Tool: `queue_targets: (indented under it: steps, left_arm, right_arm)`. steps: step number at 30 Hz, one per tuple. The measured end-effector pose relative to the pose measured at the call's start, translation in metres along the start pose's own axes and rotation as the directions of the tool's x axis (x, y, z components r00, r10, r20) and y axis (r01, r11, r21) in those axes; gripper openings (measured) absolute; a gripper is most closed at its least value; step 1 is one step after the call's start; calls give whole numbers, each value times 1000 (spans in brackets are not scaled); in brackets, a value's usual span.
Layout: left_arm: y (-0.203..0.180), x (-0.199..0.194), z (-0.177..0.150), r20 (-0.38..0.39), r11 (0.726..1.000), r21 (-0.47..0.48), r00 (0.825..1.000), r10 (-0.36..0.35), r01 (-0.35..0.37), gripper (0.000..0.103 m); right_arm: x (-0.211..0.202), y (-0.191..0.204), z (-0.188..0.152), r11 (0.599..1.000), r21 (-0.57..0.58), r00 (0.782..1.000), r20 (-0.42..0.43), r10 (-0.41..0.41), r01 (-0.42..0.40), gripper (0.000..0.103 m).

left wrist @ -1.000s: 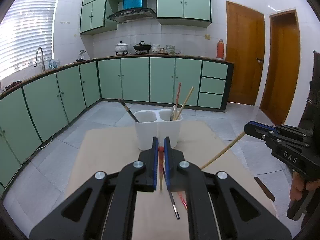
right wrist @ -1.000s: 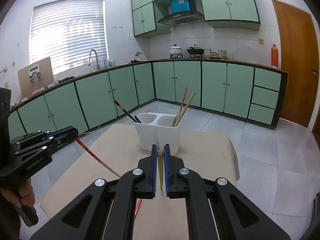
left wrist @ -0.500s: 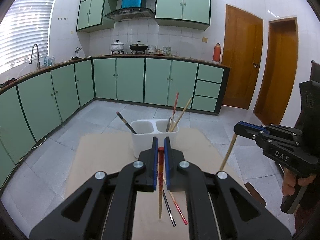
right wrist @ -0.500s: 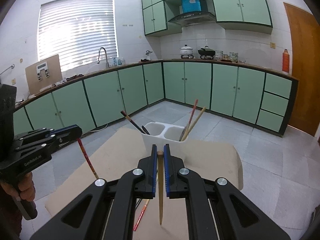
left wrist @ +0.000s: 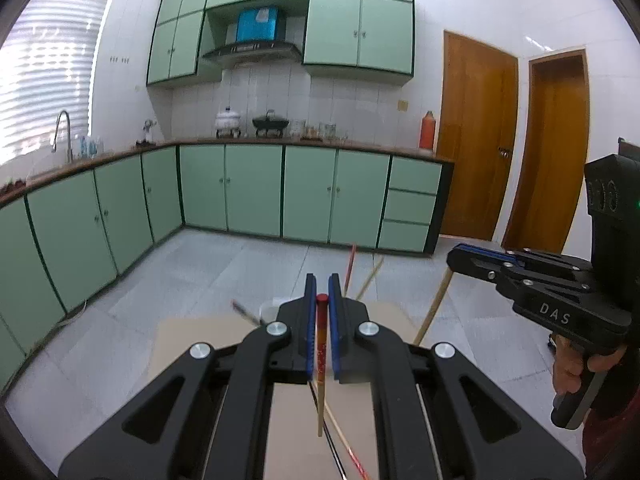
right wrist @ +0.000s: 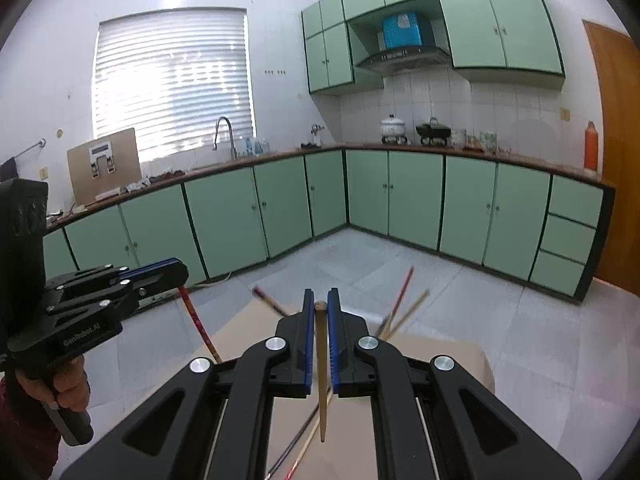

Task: Organize utensils
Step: 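Lift both chopsticks and carry them above the white holder, then lower chopsticks into the holder and open both grippers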

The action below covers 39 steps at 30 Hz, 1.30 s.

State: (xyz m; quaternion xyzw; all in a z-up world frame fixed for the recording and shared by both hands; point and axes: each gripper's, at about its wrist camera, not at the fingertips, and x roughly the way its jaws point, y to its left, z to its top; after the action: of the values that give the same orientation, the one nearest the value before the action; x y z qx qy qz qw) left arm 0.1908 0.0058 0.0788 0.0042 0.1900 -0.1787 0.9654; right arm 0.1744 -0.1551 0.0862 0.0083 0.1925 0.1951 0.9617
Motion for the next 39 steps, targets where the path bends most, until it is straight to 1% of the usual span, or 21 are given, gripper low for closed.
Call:
queue_targets:
  steps: [3,6,11,14,16,20,23,27,32,37,38,39]
  left_arm:
    - [0,9,23,35,1000,9,999,-11,11,5]
    - [4,29,50,57,1000,3,998,-22,22,5]
    - [8,59,82,95,1000,8,995,4,-5,5]
    - [11,81,93,107,1000,6,994,26,-27,5]
    - [13,98,96,114,998,8,992,56,-57,5]
    - [17,131,92,103,996,-2,991,91,-91,5]
    - [20,155,79,52,994,-6,993,105,-105,5]
    - [26,177,56,-26,993,-5,993,118,-118,5]
    - [36,190,31,-87,992,-5,988,128,-129,5]
    - [44,191,11,-131,991,-20,983,131,-135,6]
    - [44,190,8,-134,990,-21,982,132,-136,8]
    - [44,187,7,-132,990,-22,982,136,-140,13]
  right_arm:
    - [7,-2,24,1000,-17,1000,30,-3,3,6]
    - [16,-6,46,1000,-19,998,55,-4,5,6]
    - [39,-20,75,1000,-6,996,83,-29,30,6]
    - [57,-27,82,999,8,996,82,-39,38,6]
    - [73,-34,84,999,19,996,79,-52,51,6]
    - [102,-43,76,997,39,995,60,-74,72,6]
    - [124,-47,59,996,45,996,23,-81,79,6]
    - [142,-45,35,996,49,997,-33,-75,77,6]
    - [151,-41,11,995,65,995,-75,-67,72,6]
    - [161,-39,-11,994,64,988,-134,-76,85,7]
    - [161,-39,-12,994,65,987,-137,-81,91,7]
    - [159,-41,-14,992,70,986,-135,-94,104,8]
